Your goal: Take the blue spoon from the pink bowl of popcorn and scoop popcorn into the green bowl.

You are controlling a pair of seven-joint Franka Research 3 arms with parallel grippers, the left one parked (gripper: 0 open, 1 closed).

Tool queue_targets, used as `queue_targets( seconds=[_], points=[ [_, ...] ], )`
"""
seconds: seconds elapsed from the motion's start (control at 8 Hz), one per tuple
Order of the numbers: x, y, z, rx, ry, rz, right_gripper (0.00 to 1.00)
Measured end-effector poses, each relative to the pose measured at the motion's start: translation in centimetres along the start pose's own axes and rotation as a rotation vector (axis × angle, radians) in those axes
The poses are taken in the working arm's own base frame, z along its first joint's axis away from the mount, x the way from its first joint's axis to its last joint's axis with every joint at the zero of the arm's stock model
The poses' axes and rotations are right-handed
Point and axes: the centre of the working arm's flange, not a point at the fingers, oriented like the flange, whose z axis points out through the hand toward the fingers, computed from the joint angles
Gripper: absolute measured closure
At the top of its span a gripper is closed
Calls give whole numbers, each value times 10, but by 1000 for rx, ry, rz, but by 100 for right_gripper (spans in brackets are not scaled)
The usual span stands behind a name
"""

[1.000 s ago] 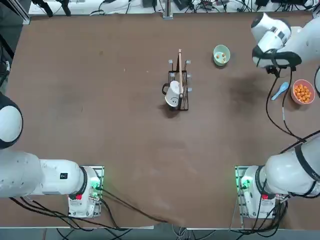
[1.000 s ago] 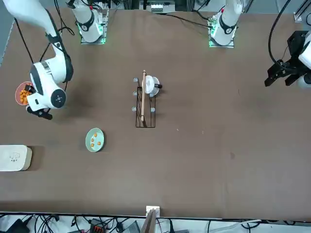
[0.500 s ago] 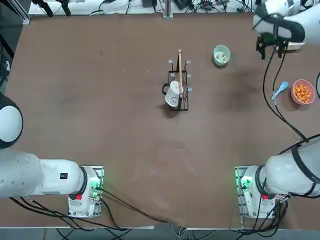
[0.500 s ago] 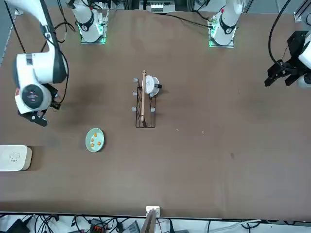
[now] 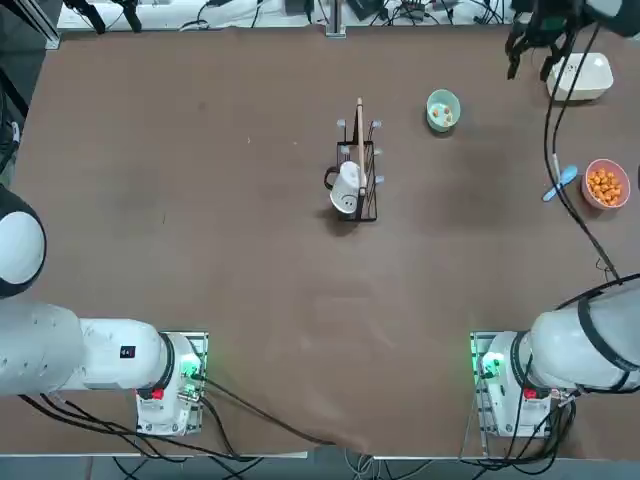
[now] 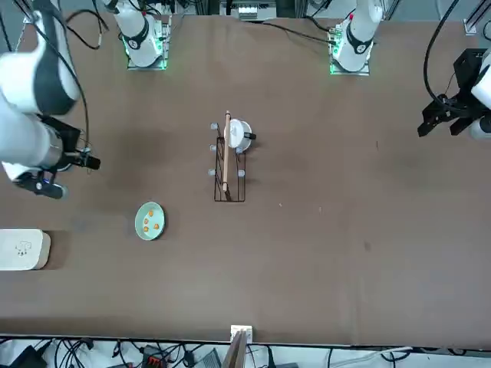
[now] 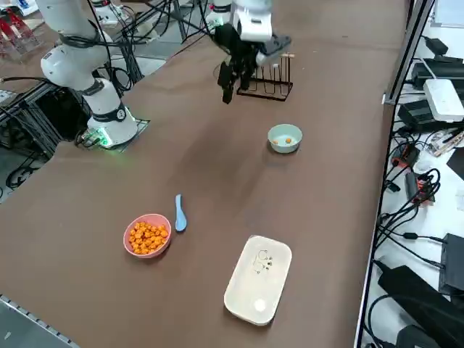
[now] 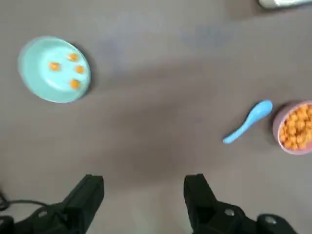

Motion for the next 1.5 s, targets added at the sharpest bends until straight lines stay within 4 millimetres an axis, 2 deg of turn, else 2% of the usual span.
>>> queue_targets(
  seconds=[0.25,0.5,0.62,1.0,1.5],
  points=[
    [-9,-14,-55,41,68,-62,0],
    [-30,-35,-96,46,85,-113,0],
    [-37,-37,-107,45,82,-121,0],
    [-39,-25,-115,42,74,-107,0],
    [-67,-12,-131,19,82,-195,0]
  ],
)
